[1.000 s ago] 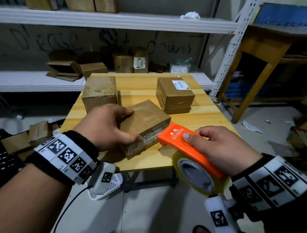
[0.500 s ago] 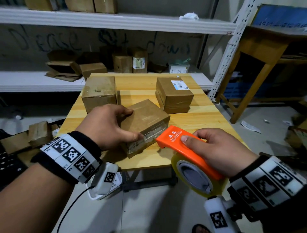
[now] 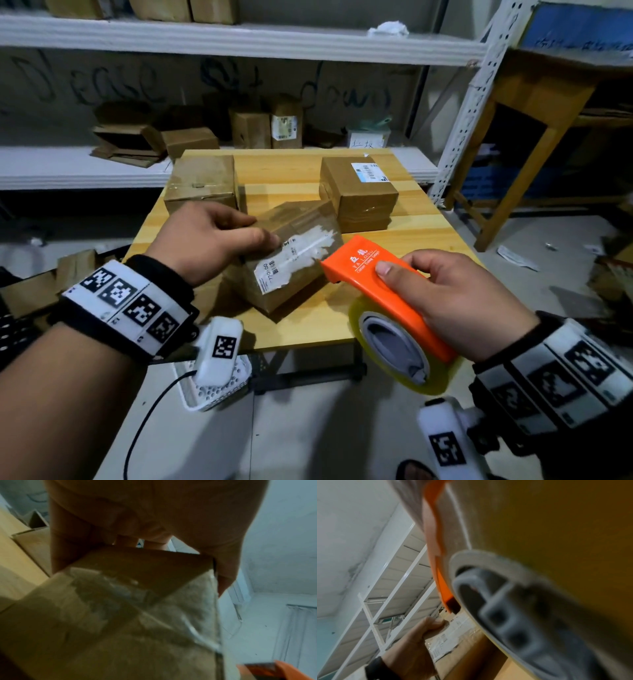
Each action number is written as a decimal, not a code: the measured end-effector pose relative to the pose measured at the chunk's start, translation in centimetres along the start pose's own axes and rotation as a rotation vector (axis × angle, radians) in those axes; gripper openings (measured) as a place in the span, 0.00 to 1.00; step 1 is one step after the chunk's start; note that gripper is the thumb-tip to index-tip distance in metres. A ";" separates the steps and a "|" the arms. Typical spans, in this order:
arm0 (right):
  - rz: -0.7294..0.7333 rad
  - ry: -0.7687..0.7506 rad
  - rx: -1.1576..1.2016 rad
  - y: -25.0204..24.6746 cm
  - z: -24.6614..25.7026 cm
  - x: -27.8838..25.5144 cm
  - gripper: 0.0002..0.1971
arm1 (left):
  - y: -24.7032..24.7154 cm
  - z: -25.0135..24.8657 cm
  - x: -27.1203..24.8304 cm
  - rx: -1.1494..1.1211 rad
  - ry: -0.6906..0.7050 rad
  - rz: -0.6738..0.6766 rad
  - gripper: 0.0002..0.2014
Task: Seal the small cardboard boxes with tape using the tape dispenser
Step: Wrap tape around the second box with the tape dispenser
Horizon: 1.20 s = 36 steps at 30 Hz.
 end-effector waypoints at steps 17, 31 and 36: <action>0.027 -0.001 -0.036 0.8 0.2 -0.1 0.24 | -1.3 3.0 1.4 -0.558 -0.362 0.253 0.27; 0.077 0.033 -0.013 1.9 0.3 0.4 0.24 | -1.3 2.3 0.7 -0.307 -0.330 0.074 0.22; 0.109 0.024 -0.013 2.4 0.4 0.2 0.25 | -0.9 1.5 0.3 -0.141 0.083 -0.079 0.07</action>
Point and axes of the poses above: each hand's wrist, its own x-axis towards the middle knuckle, its own y-axis out of the palm, z = x × y, the point moved 1 cm from there along x, towards the middle knuckle, and after that the axes turned 3 degrees about z, right-handed, at the moved point
